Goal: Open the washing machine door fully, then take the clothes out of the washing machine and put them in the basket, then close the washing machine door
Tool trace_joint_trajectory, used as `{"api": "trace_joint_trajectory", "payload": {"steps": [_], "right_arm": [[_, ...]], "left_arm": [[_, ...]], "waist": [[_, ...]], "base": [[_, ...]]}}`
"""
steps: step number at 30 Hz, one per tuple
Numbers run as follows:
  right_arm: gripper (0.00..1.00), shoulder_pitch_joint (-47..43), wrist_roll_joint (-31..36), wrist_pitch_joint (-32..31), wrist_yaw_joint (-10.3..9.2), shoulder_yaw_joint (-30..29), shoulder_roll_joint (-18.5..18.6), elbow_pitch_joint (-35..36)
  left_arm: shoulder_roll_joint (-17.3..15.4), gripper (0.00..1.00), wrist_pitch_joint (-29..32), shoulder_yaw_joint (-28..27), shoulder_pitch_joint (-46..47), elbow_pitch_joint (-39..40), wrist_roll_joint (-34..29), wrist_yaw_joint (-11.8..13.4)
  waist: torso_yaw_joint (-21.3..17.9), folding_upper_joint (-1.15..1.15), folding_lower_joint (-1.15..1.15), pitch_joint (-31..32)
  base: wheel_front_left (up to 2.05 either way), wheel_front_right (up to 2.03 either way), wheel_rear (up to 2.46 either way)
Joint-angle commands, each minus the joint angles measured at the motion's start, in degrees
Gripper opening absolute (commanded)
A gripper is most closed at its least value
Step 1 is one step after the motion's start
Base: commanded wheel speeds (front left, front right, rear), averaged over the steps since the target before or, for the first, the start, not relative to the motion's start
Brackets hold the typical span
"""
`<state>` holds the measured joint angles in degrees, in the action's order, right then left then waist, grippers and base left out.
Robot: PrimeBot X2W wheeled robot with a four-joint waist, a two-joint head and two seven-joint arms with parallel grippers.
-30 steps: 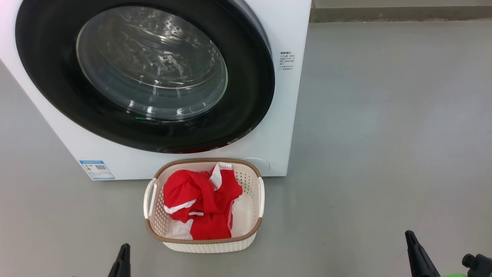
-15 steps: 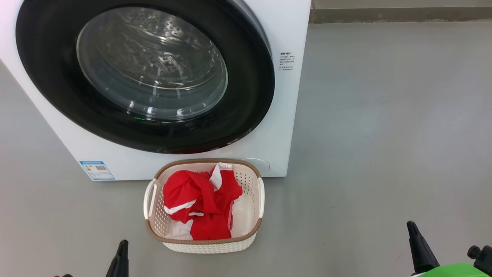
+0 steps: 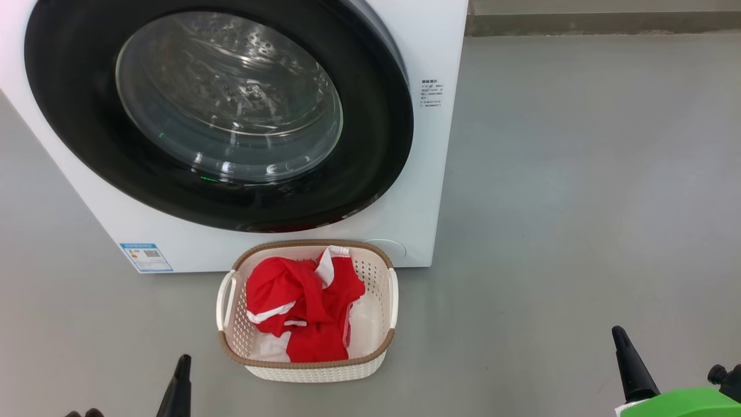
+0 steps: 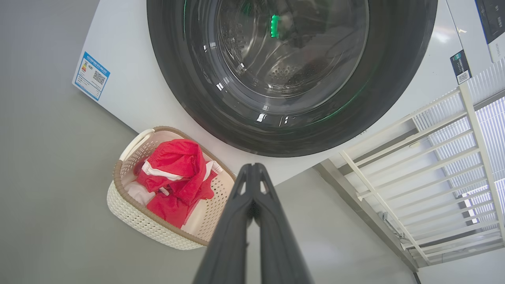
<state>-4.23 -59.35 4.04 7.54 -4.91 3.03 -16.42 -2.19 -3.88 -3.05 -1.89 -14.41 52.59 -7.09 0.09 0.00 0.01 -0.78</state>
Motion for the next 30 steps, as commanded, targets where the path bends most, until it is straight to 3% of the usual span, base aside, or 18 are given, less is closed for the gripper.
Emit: {"api": "trace_joint_trajectory", "payload": {"steps": [1, 30], "right_arm": [[0.0, 3.0, -1.7, -0.4, -0.03, 0.2, 0.5, 1.7], [0.0, 6.5, -16.3, -5.1, -0.04, -0.6, 0.3, 2.0]], "left_arm": [[-0.5, 0.0, 0.4, -1.4, 2.8, 1.1, 2.0, -0.2], [-0.6, 0.0, 5.1, -2.4, 5.3, 0.8, 19.6, -0.3]], "waist": [[0.0, 0.0, 0.0, 0.0], [0.0, 0.0, 0.0, 0.3]], "base": [[0.0, 0.0, 0.0], [0.0, 0.0, 0.0]]}}
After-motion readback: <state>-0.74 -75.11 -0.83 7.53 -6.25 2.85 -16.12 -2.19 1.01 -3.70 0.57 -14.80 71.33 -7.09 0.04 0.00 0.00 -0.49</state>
